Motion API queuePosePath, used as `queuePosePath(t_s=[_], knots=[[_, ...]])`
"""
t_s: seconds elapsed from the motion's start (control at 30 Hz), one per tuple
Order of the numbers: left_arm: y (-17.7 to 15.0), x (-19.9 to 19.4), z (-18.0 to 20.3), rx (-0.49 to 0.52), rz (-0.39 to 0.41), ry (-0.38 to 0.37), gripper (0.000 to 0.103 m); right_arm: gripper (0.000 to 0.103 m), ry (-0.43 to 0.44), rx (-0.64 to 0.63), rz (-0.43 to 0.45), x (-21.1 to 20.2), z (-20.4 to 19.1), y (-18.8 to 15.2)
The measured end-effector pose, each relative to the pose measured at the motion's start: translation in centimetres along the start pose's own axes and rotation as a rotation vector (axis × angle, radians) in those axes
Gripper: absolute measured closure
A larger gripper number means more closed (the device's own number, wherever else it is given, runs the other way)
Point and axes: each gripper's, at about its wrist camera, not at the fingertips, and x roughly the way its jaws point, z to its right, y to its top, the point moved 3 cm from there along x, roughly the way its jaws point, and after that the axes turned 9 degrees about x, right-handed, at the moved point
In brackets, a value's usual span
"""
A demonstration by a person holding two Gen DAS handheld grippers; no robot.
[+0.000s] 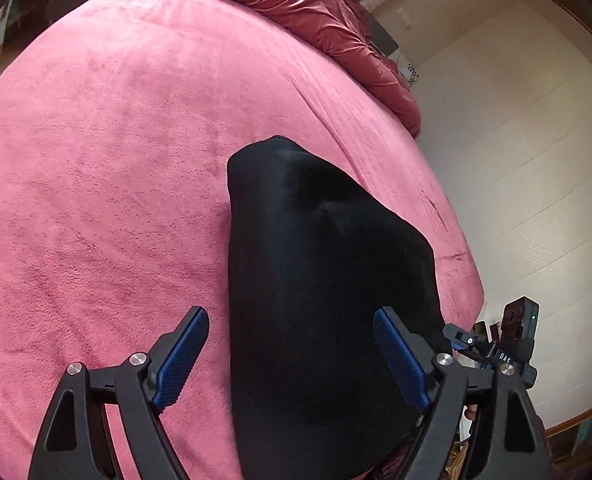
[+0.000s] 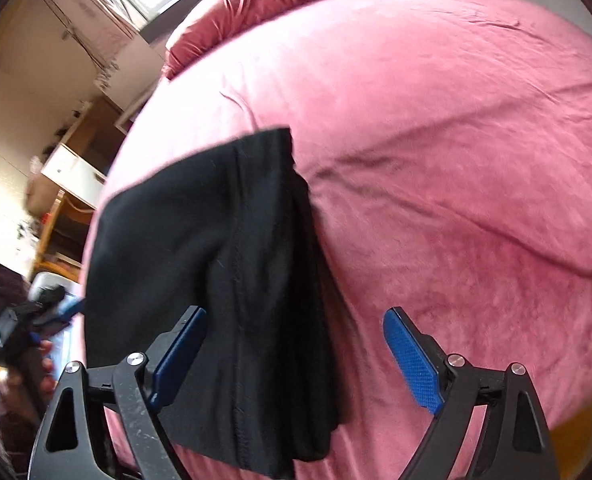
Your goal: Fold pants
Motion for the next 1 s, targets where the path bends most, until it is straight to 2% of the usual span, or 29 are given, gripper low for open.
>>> queuePosePath(t_s=[0.1, 0.23, 0.3, 0.33, 0.43, 0.57, 0.7, 0.73, 0.77, 0.8, 0.83, 0.9, 1.0], knots=[[0.2, 1.0, 0.1, 0.014, -0.022, 0.004, 0.017, 0.012, 0.079, 0.019, -0.034, 0.5, -0.2, 0.9], [0.3, 2.2, 0.4, 0.032, -0.054, -0.003, 0.017, 0.016, 0.109, 0.016, -0.096, 2.3, 0.1, 1.8], [0.3, 2.9, 0.7, 0.039, -0.076, 0.0, 0.017, 0.033, 0.131, 0.011, -0.127, 3.2, 0.1, 1.9], [0.3, 3.3, 0.7, 0.039, -0.084, 0.003, 0.017, 0.036, 0.142, -0.005, -0.144, 3.7, 0.0, 2.0], [0.3, 4.4, 0.6, 0.027, -0.111, 0.01, 0.017, 0.036, 0.151, -0.044, -0.159, 4.5, -0.2, 2.0], [0.5, 5.3, 0.6, 0.004, -0.129, -0.002, 0.017, 0.028, 0.199, 0.007, -0.205, 6.1, 0.8, 2.0], [0.3, 6.1, 1.0, -0.022, -0.152, -0.016, 0.017, 0.026, 0.239, 0.023, -0.216, 6.9, 1.2, 1.4], [0.2, 6.4, 0.8, -0.043, -0.162, -0.023, 0.017, 0.026, 0.245, 0.026, -0.215, 7.0, 1.2, 1.3], [0.0, 6.7, 0.5, -0.061, -0.17, -0.028, 0.017, 0.031, 0.245, 0.025, -0.212, 7.3, 1.1, 1.2], [-0.2, 7.0, 0.2, -0.082, -0.176, -0.028, 0.019, 0.04, 0.248, 0.017, -0.21, 7.1, 1.0, 1.1], [-0.2, 7.0, 0.2, -0.093, -0.176, -0.027, 0.023, 0.041, 0.254, 0.008, -0.211, 6.7, 0.9, 0.9], [-0.3, 7.2, 0.5, -0.093, -0.179, -0.034, 0.032, 0.05, 0.239, -0.011, -0.207, 6.4, 0.1, 0.9], [-0.4, 6.8, 1.2, -0.062, -0.16, -0.051, 0.05, 0.055, 0.213, -0.036, -0.201, 5.9, -0.9, 0.8]])
